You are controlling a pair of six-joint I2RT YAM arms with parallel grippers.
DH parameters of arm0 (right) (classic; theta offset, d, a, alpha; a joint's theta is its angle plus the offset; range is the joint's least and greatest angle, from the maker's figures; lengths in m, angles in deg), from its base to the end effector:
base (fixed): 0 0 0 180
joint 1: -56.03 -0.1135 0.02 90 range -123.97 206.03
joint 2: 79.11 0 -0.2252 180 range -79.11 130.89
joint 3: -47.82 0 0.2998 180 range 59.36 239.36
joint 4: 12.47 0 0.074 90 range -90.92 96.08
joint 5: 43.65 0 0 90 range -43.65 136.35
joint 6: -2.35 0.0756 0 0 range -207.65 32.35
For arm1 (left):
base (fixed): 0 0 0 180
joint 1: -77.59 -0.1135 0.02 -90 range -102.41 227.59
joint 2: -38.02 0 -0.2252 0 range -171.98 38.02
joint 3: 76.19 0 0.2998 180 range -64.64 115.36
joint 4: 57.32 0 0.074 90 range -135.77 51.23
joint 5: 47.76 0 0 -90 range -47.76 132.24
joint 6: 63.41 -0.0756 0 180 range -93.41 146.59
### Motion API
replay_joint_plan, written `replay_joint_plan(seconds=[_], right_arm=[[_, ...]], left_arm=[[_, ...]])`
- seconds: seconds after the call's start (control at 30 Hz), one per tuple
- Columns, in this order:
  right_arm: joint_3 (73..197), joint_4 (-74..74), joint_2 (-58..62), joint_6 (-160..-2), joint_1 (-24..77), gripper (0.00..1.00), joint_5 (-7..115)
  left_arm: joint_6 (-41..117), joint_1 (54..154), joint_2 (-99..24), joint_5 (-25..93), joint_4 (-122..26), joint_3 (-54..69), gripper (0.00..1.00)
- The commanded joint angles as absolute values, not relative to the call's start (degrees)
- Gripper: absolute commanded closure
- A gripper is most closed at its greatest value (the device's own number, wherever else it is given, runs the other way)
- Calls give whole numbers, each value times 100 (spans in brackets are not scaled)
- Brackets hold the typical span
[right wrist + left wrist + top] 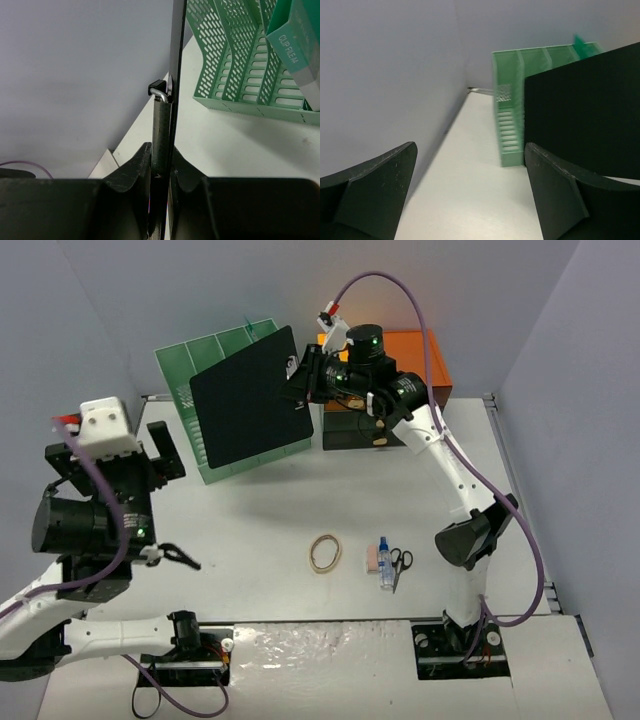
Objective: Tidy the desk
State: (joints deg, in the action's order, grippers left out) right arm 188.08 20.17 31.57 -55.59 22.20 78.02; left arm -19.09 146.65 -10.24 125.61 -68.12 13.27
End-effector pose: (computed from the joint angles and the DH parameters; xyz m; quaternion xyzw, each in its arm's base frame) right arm 0.3919 0.3104 0.4648 -0.1985 0.6952 0.5261 0.4477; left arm 0.1225 -0.1101 0.5442 -0.1343 0.6607 0.0690 0.7353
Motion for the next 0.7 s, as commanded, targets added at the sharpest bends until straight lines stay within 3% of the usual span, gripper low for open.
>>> replay_joint_plan(seconds=[0.0, 0.1, 0.3, 0.43, 0.67], right_arm=[[19120, 1580, 3210, -5703, 2157, 100, 7644], [19175, 1586, 3277, -5739, 2127, 100, 7580], [19410, 1617, 3435, -5825, 2065, 100, 7224], [19672, 1679, 3538, -5935, 2043, 100, 6868], [19737, 1808, 3452, -6230, 2036, 100, 6383]], left_arm=[[950, 15248, -419, 12895, -5037, 1844, 14], [1552, 15430, -382, 12938, -4587, 2372, 14], [669, 16227, -979, 13943, -4726, 3080, 14], [-809, 15925, -1339, 14035, -5836, 3017, 14], [-1771, 15130, -2100, 13921, -5465, 3396, 14]])
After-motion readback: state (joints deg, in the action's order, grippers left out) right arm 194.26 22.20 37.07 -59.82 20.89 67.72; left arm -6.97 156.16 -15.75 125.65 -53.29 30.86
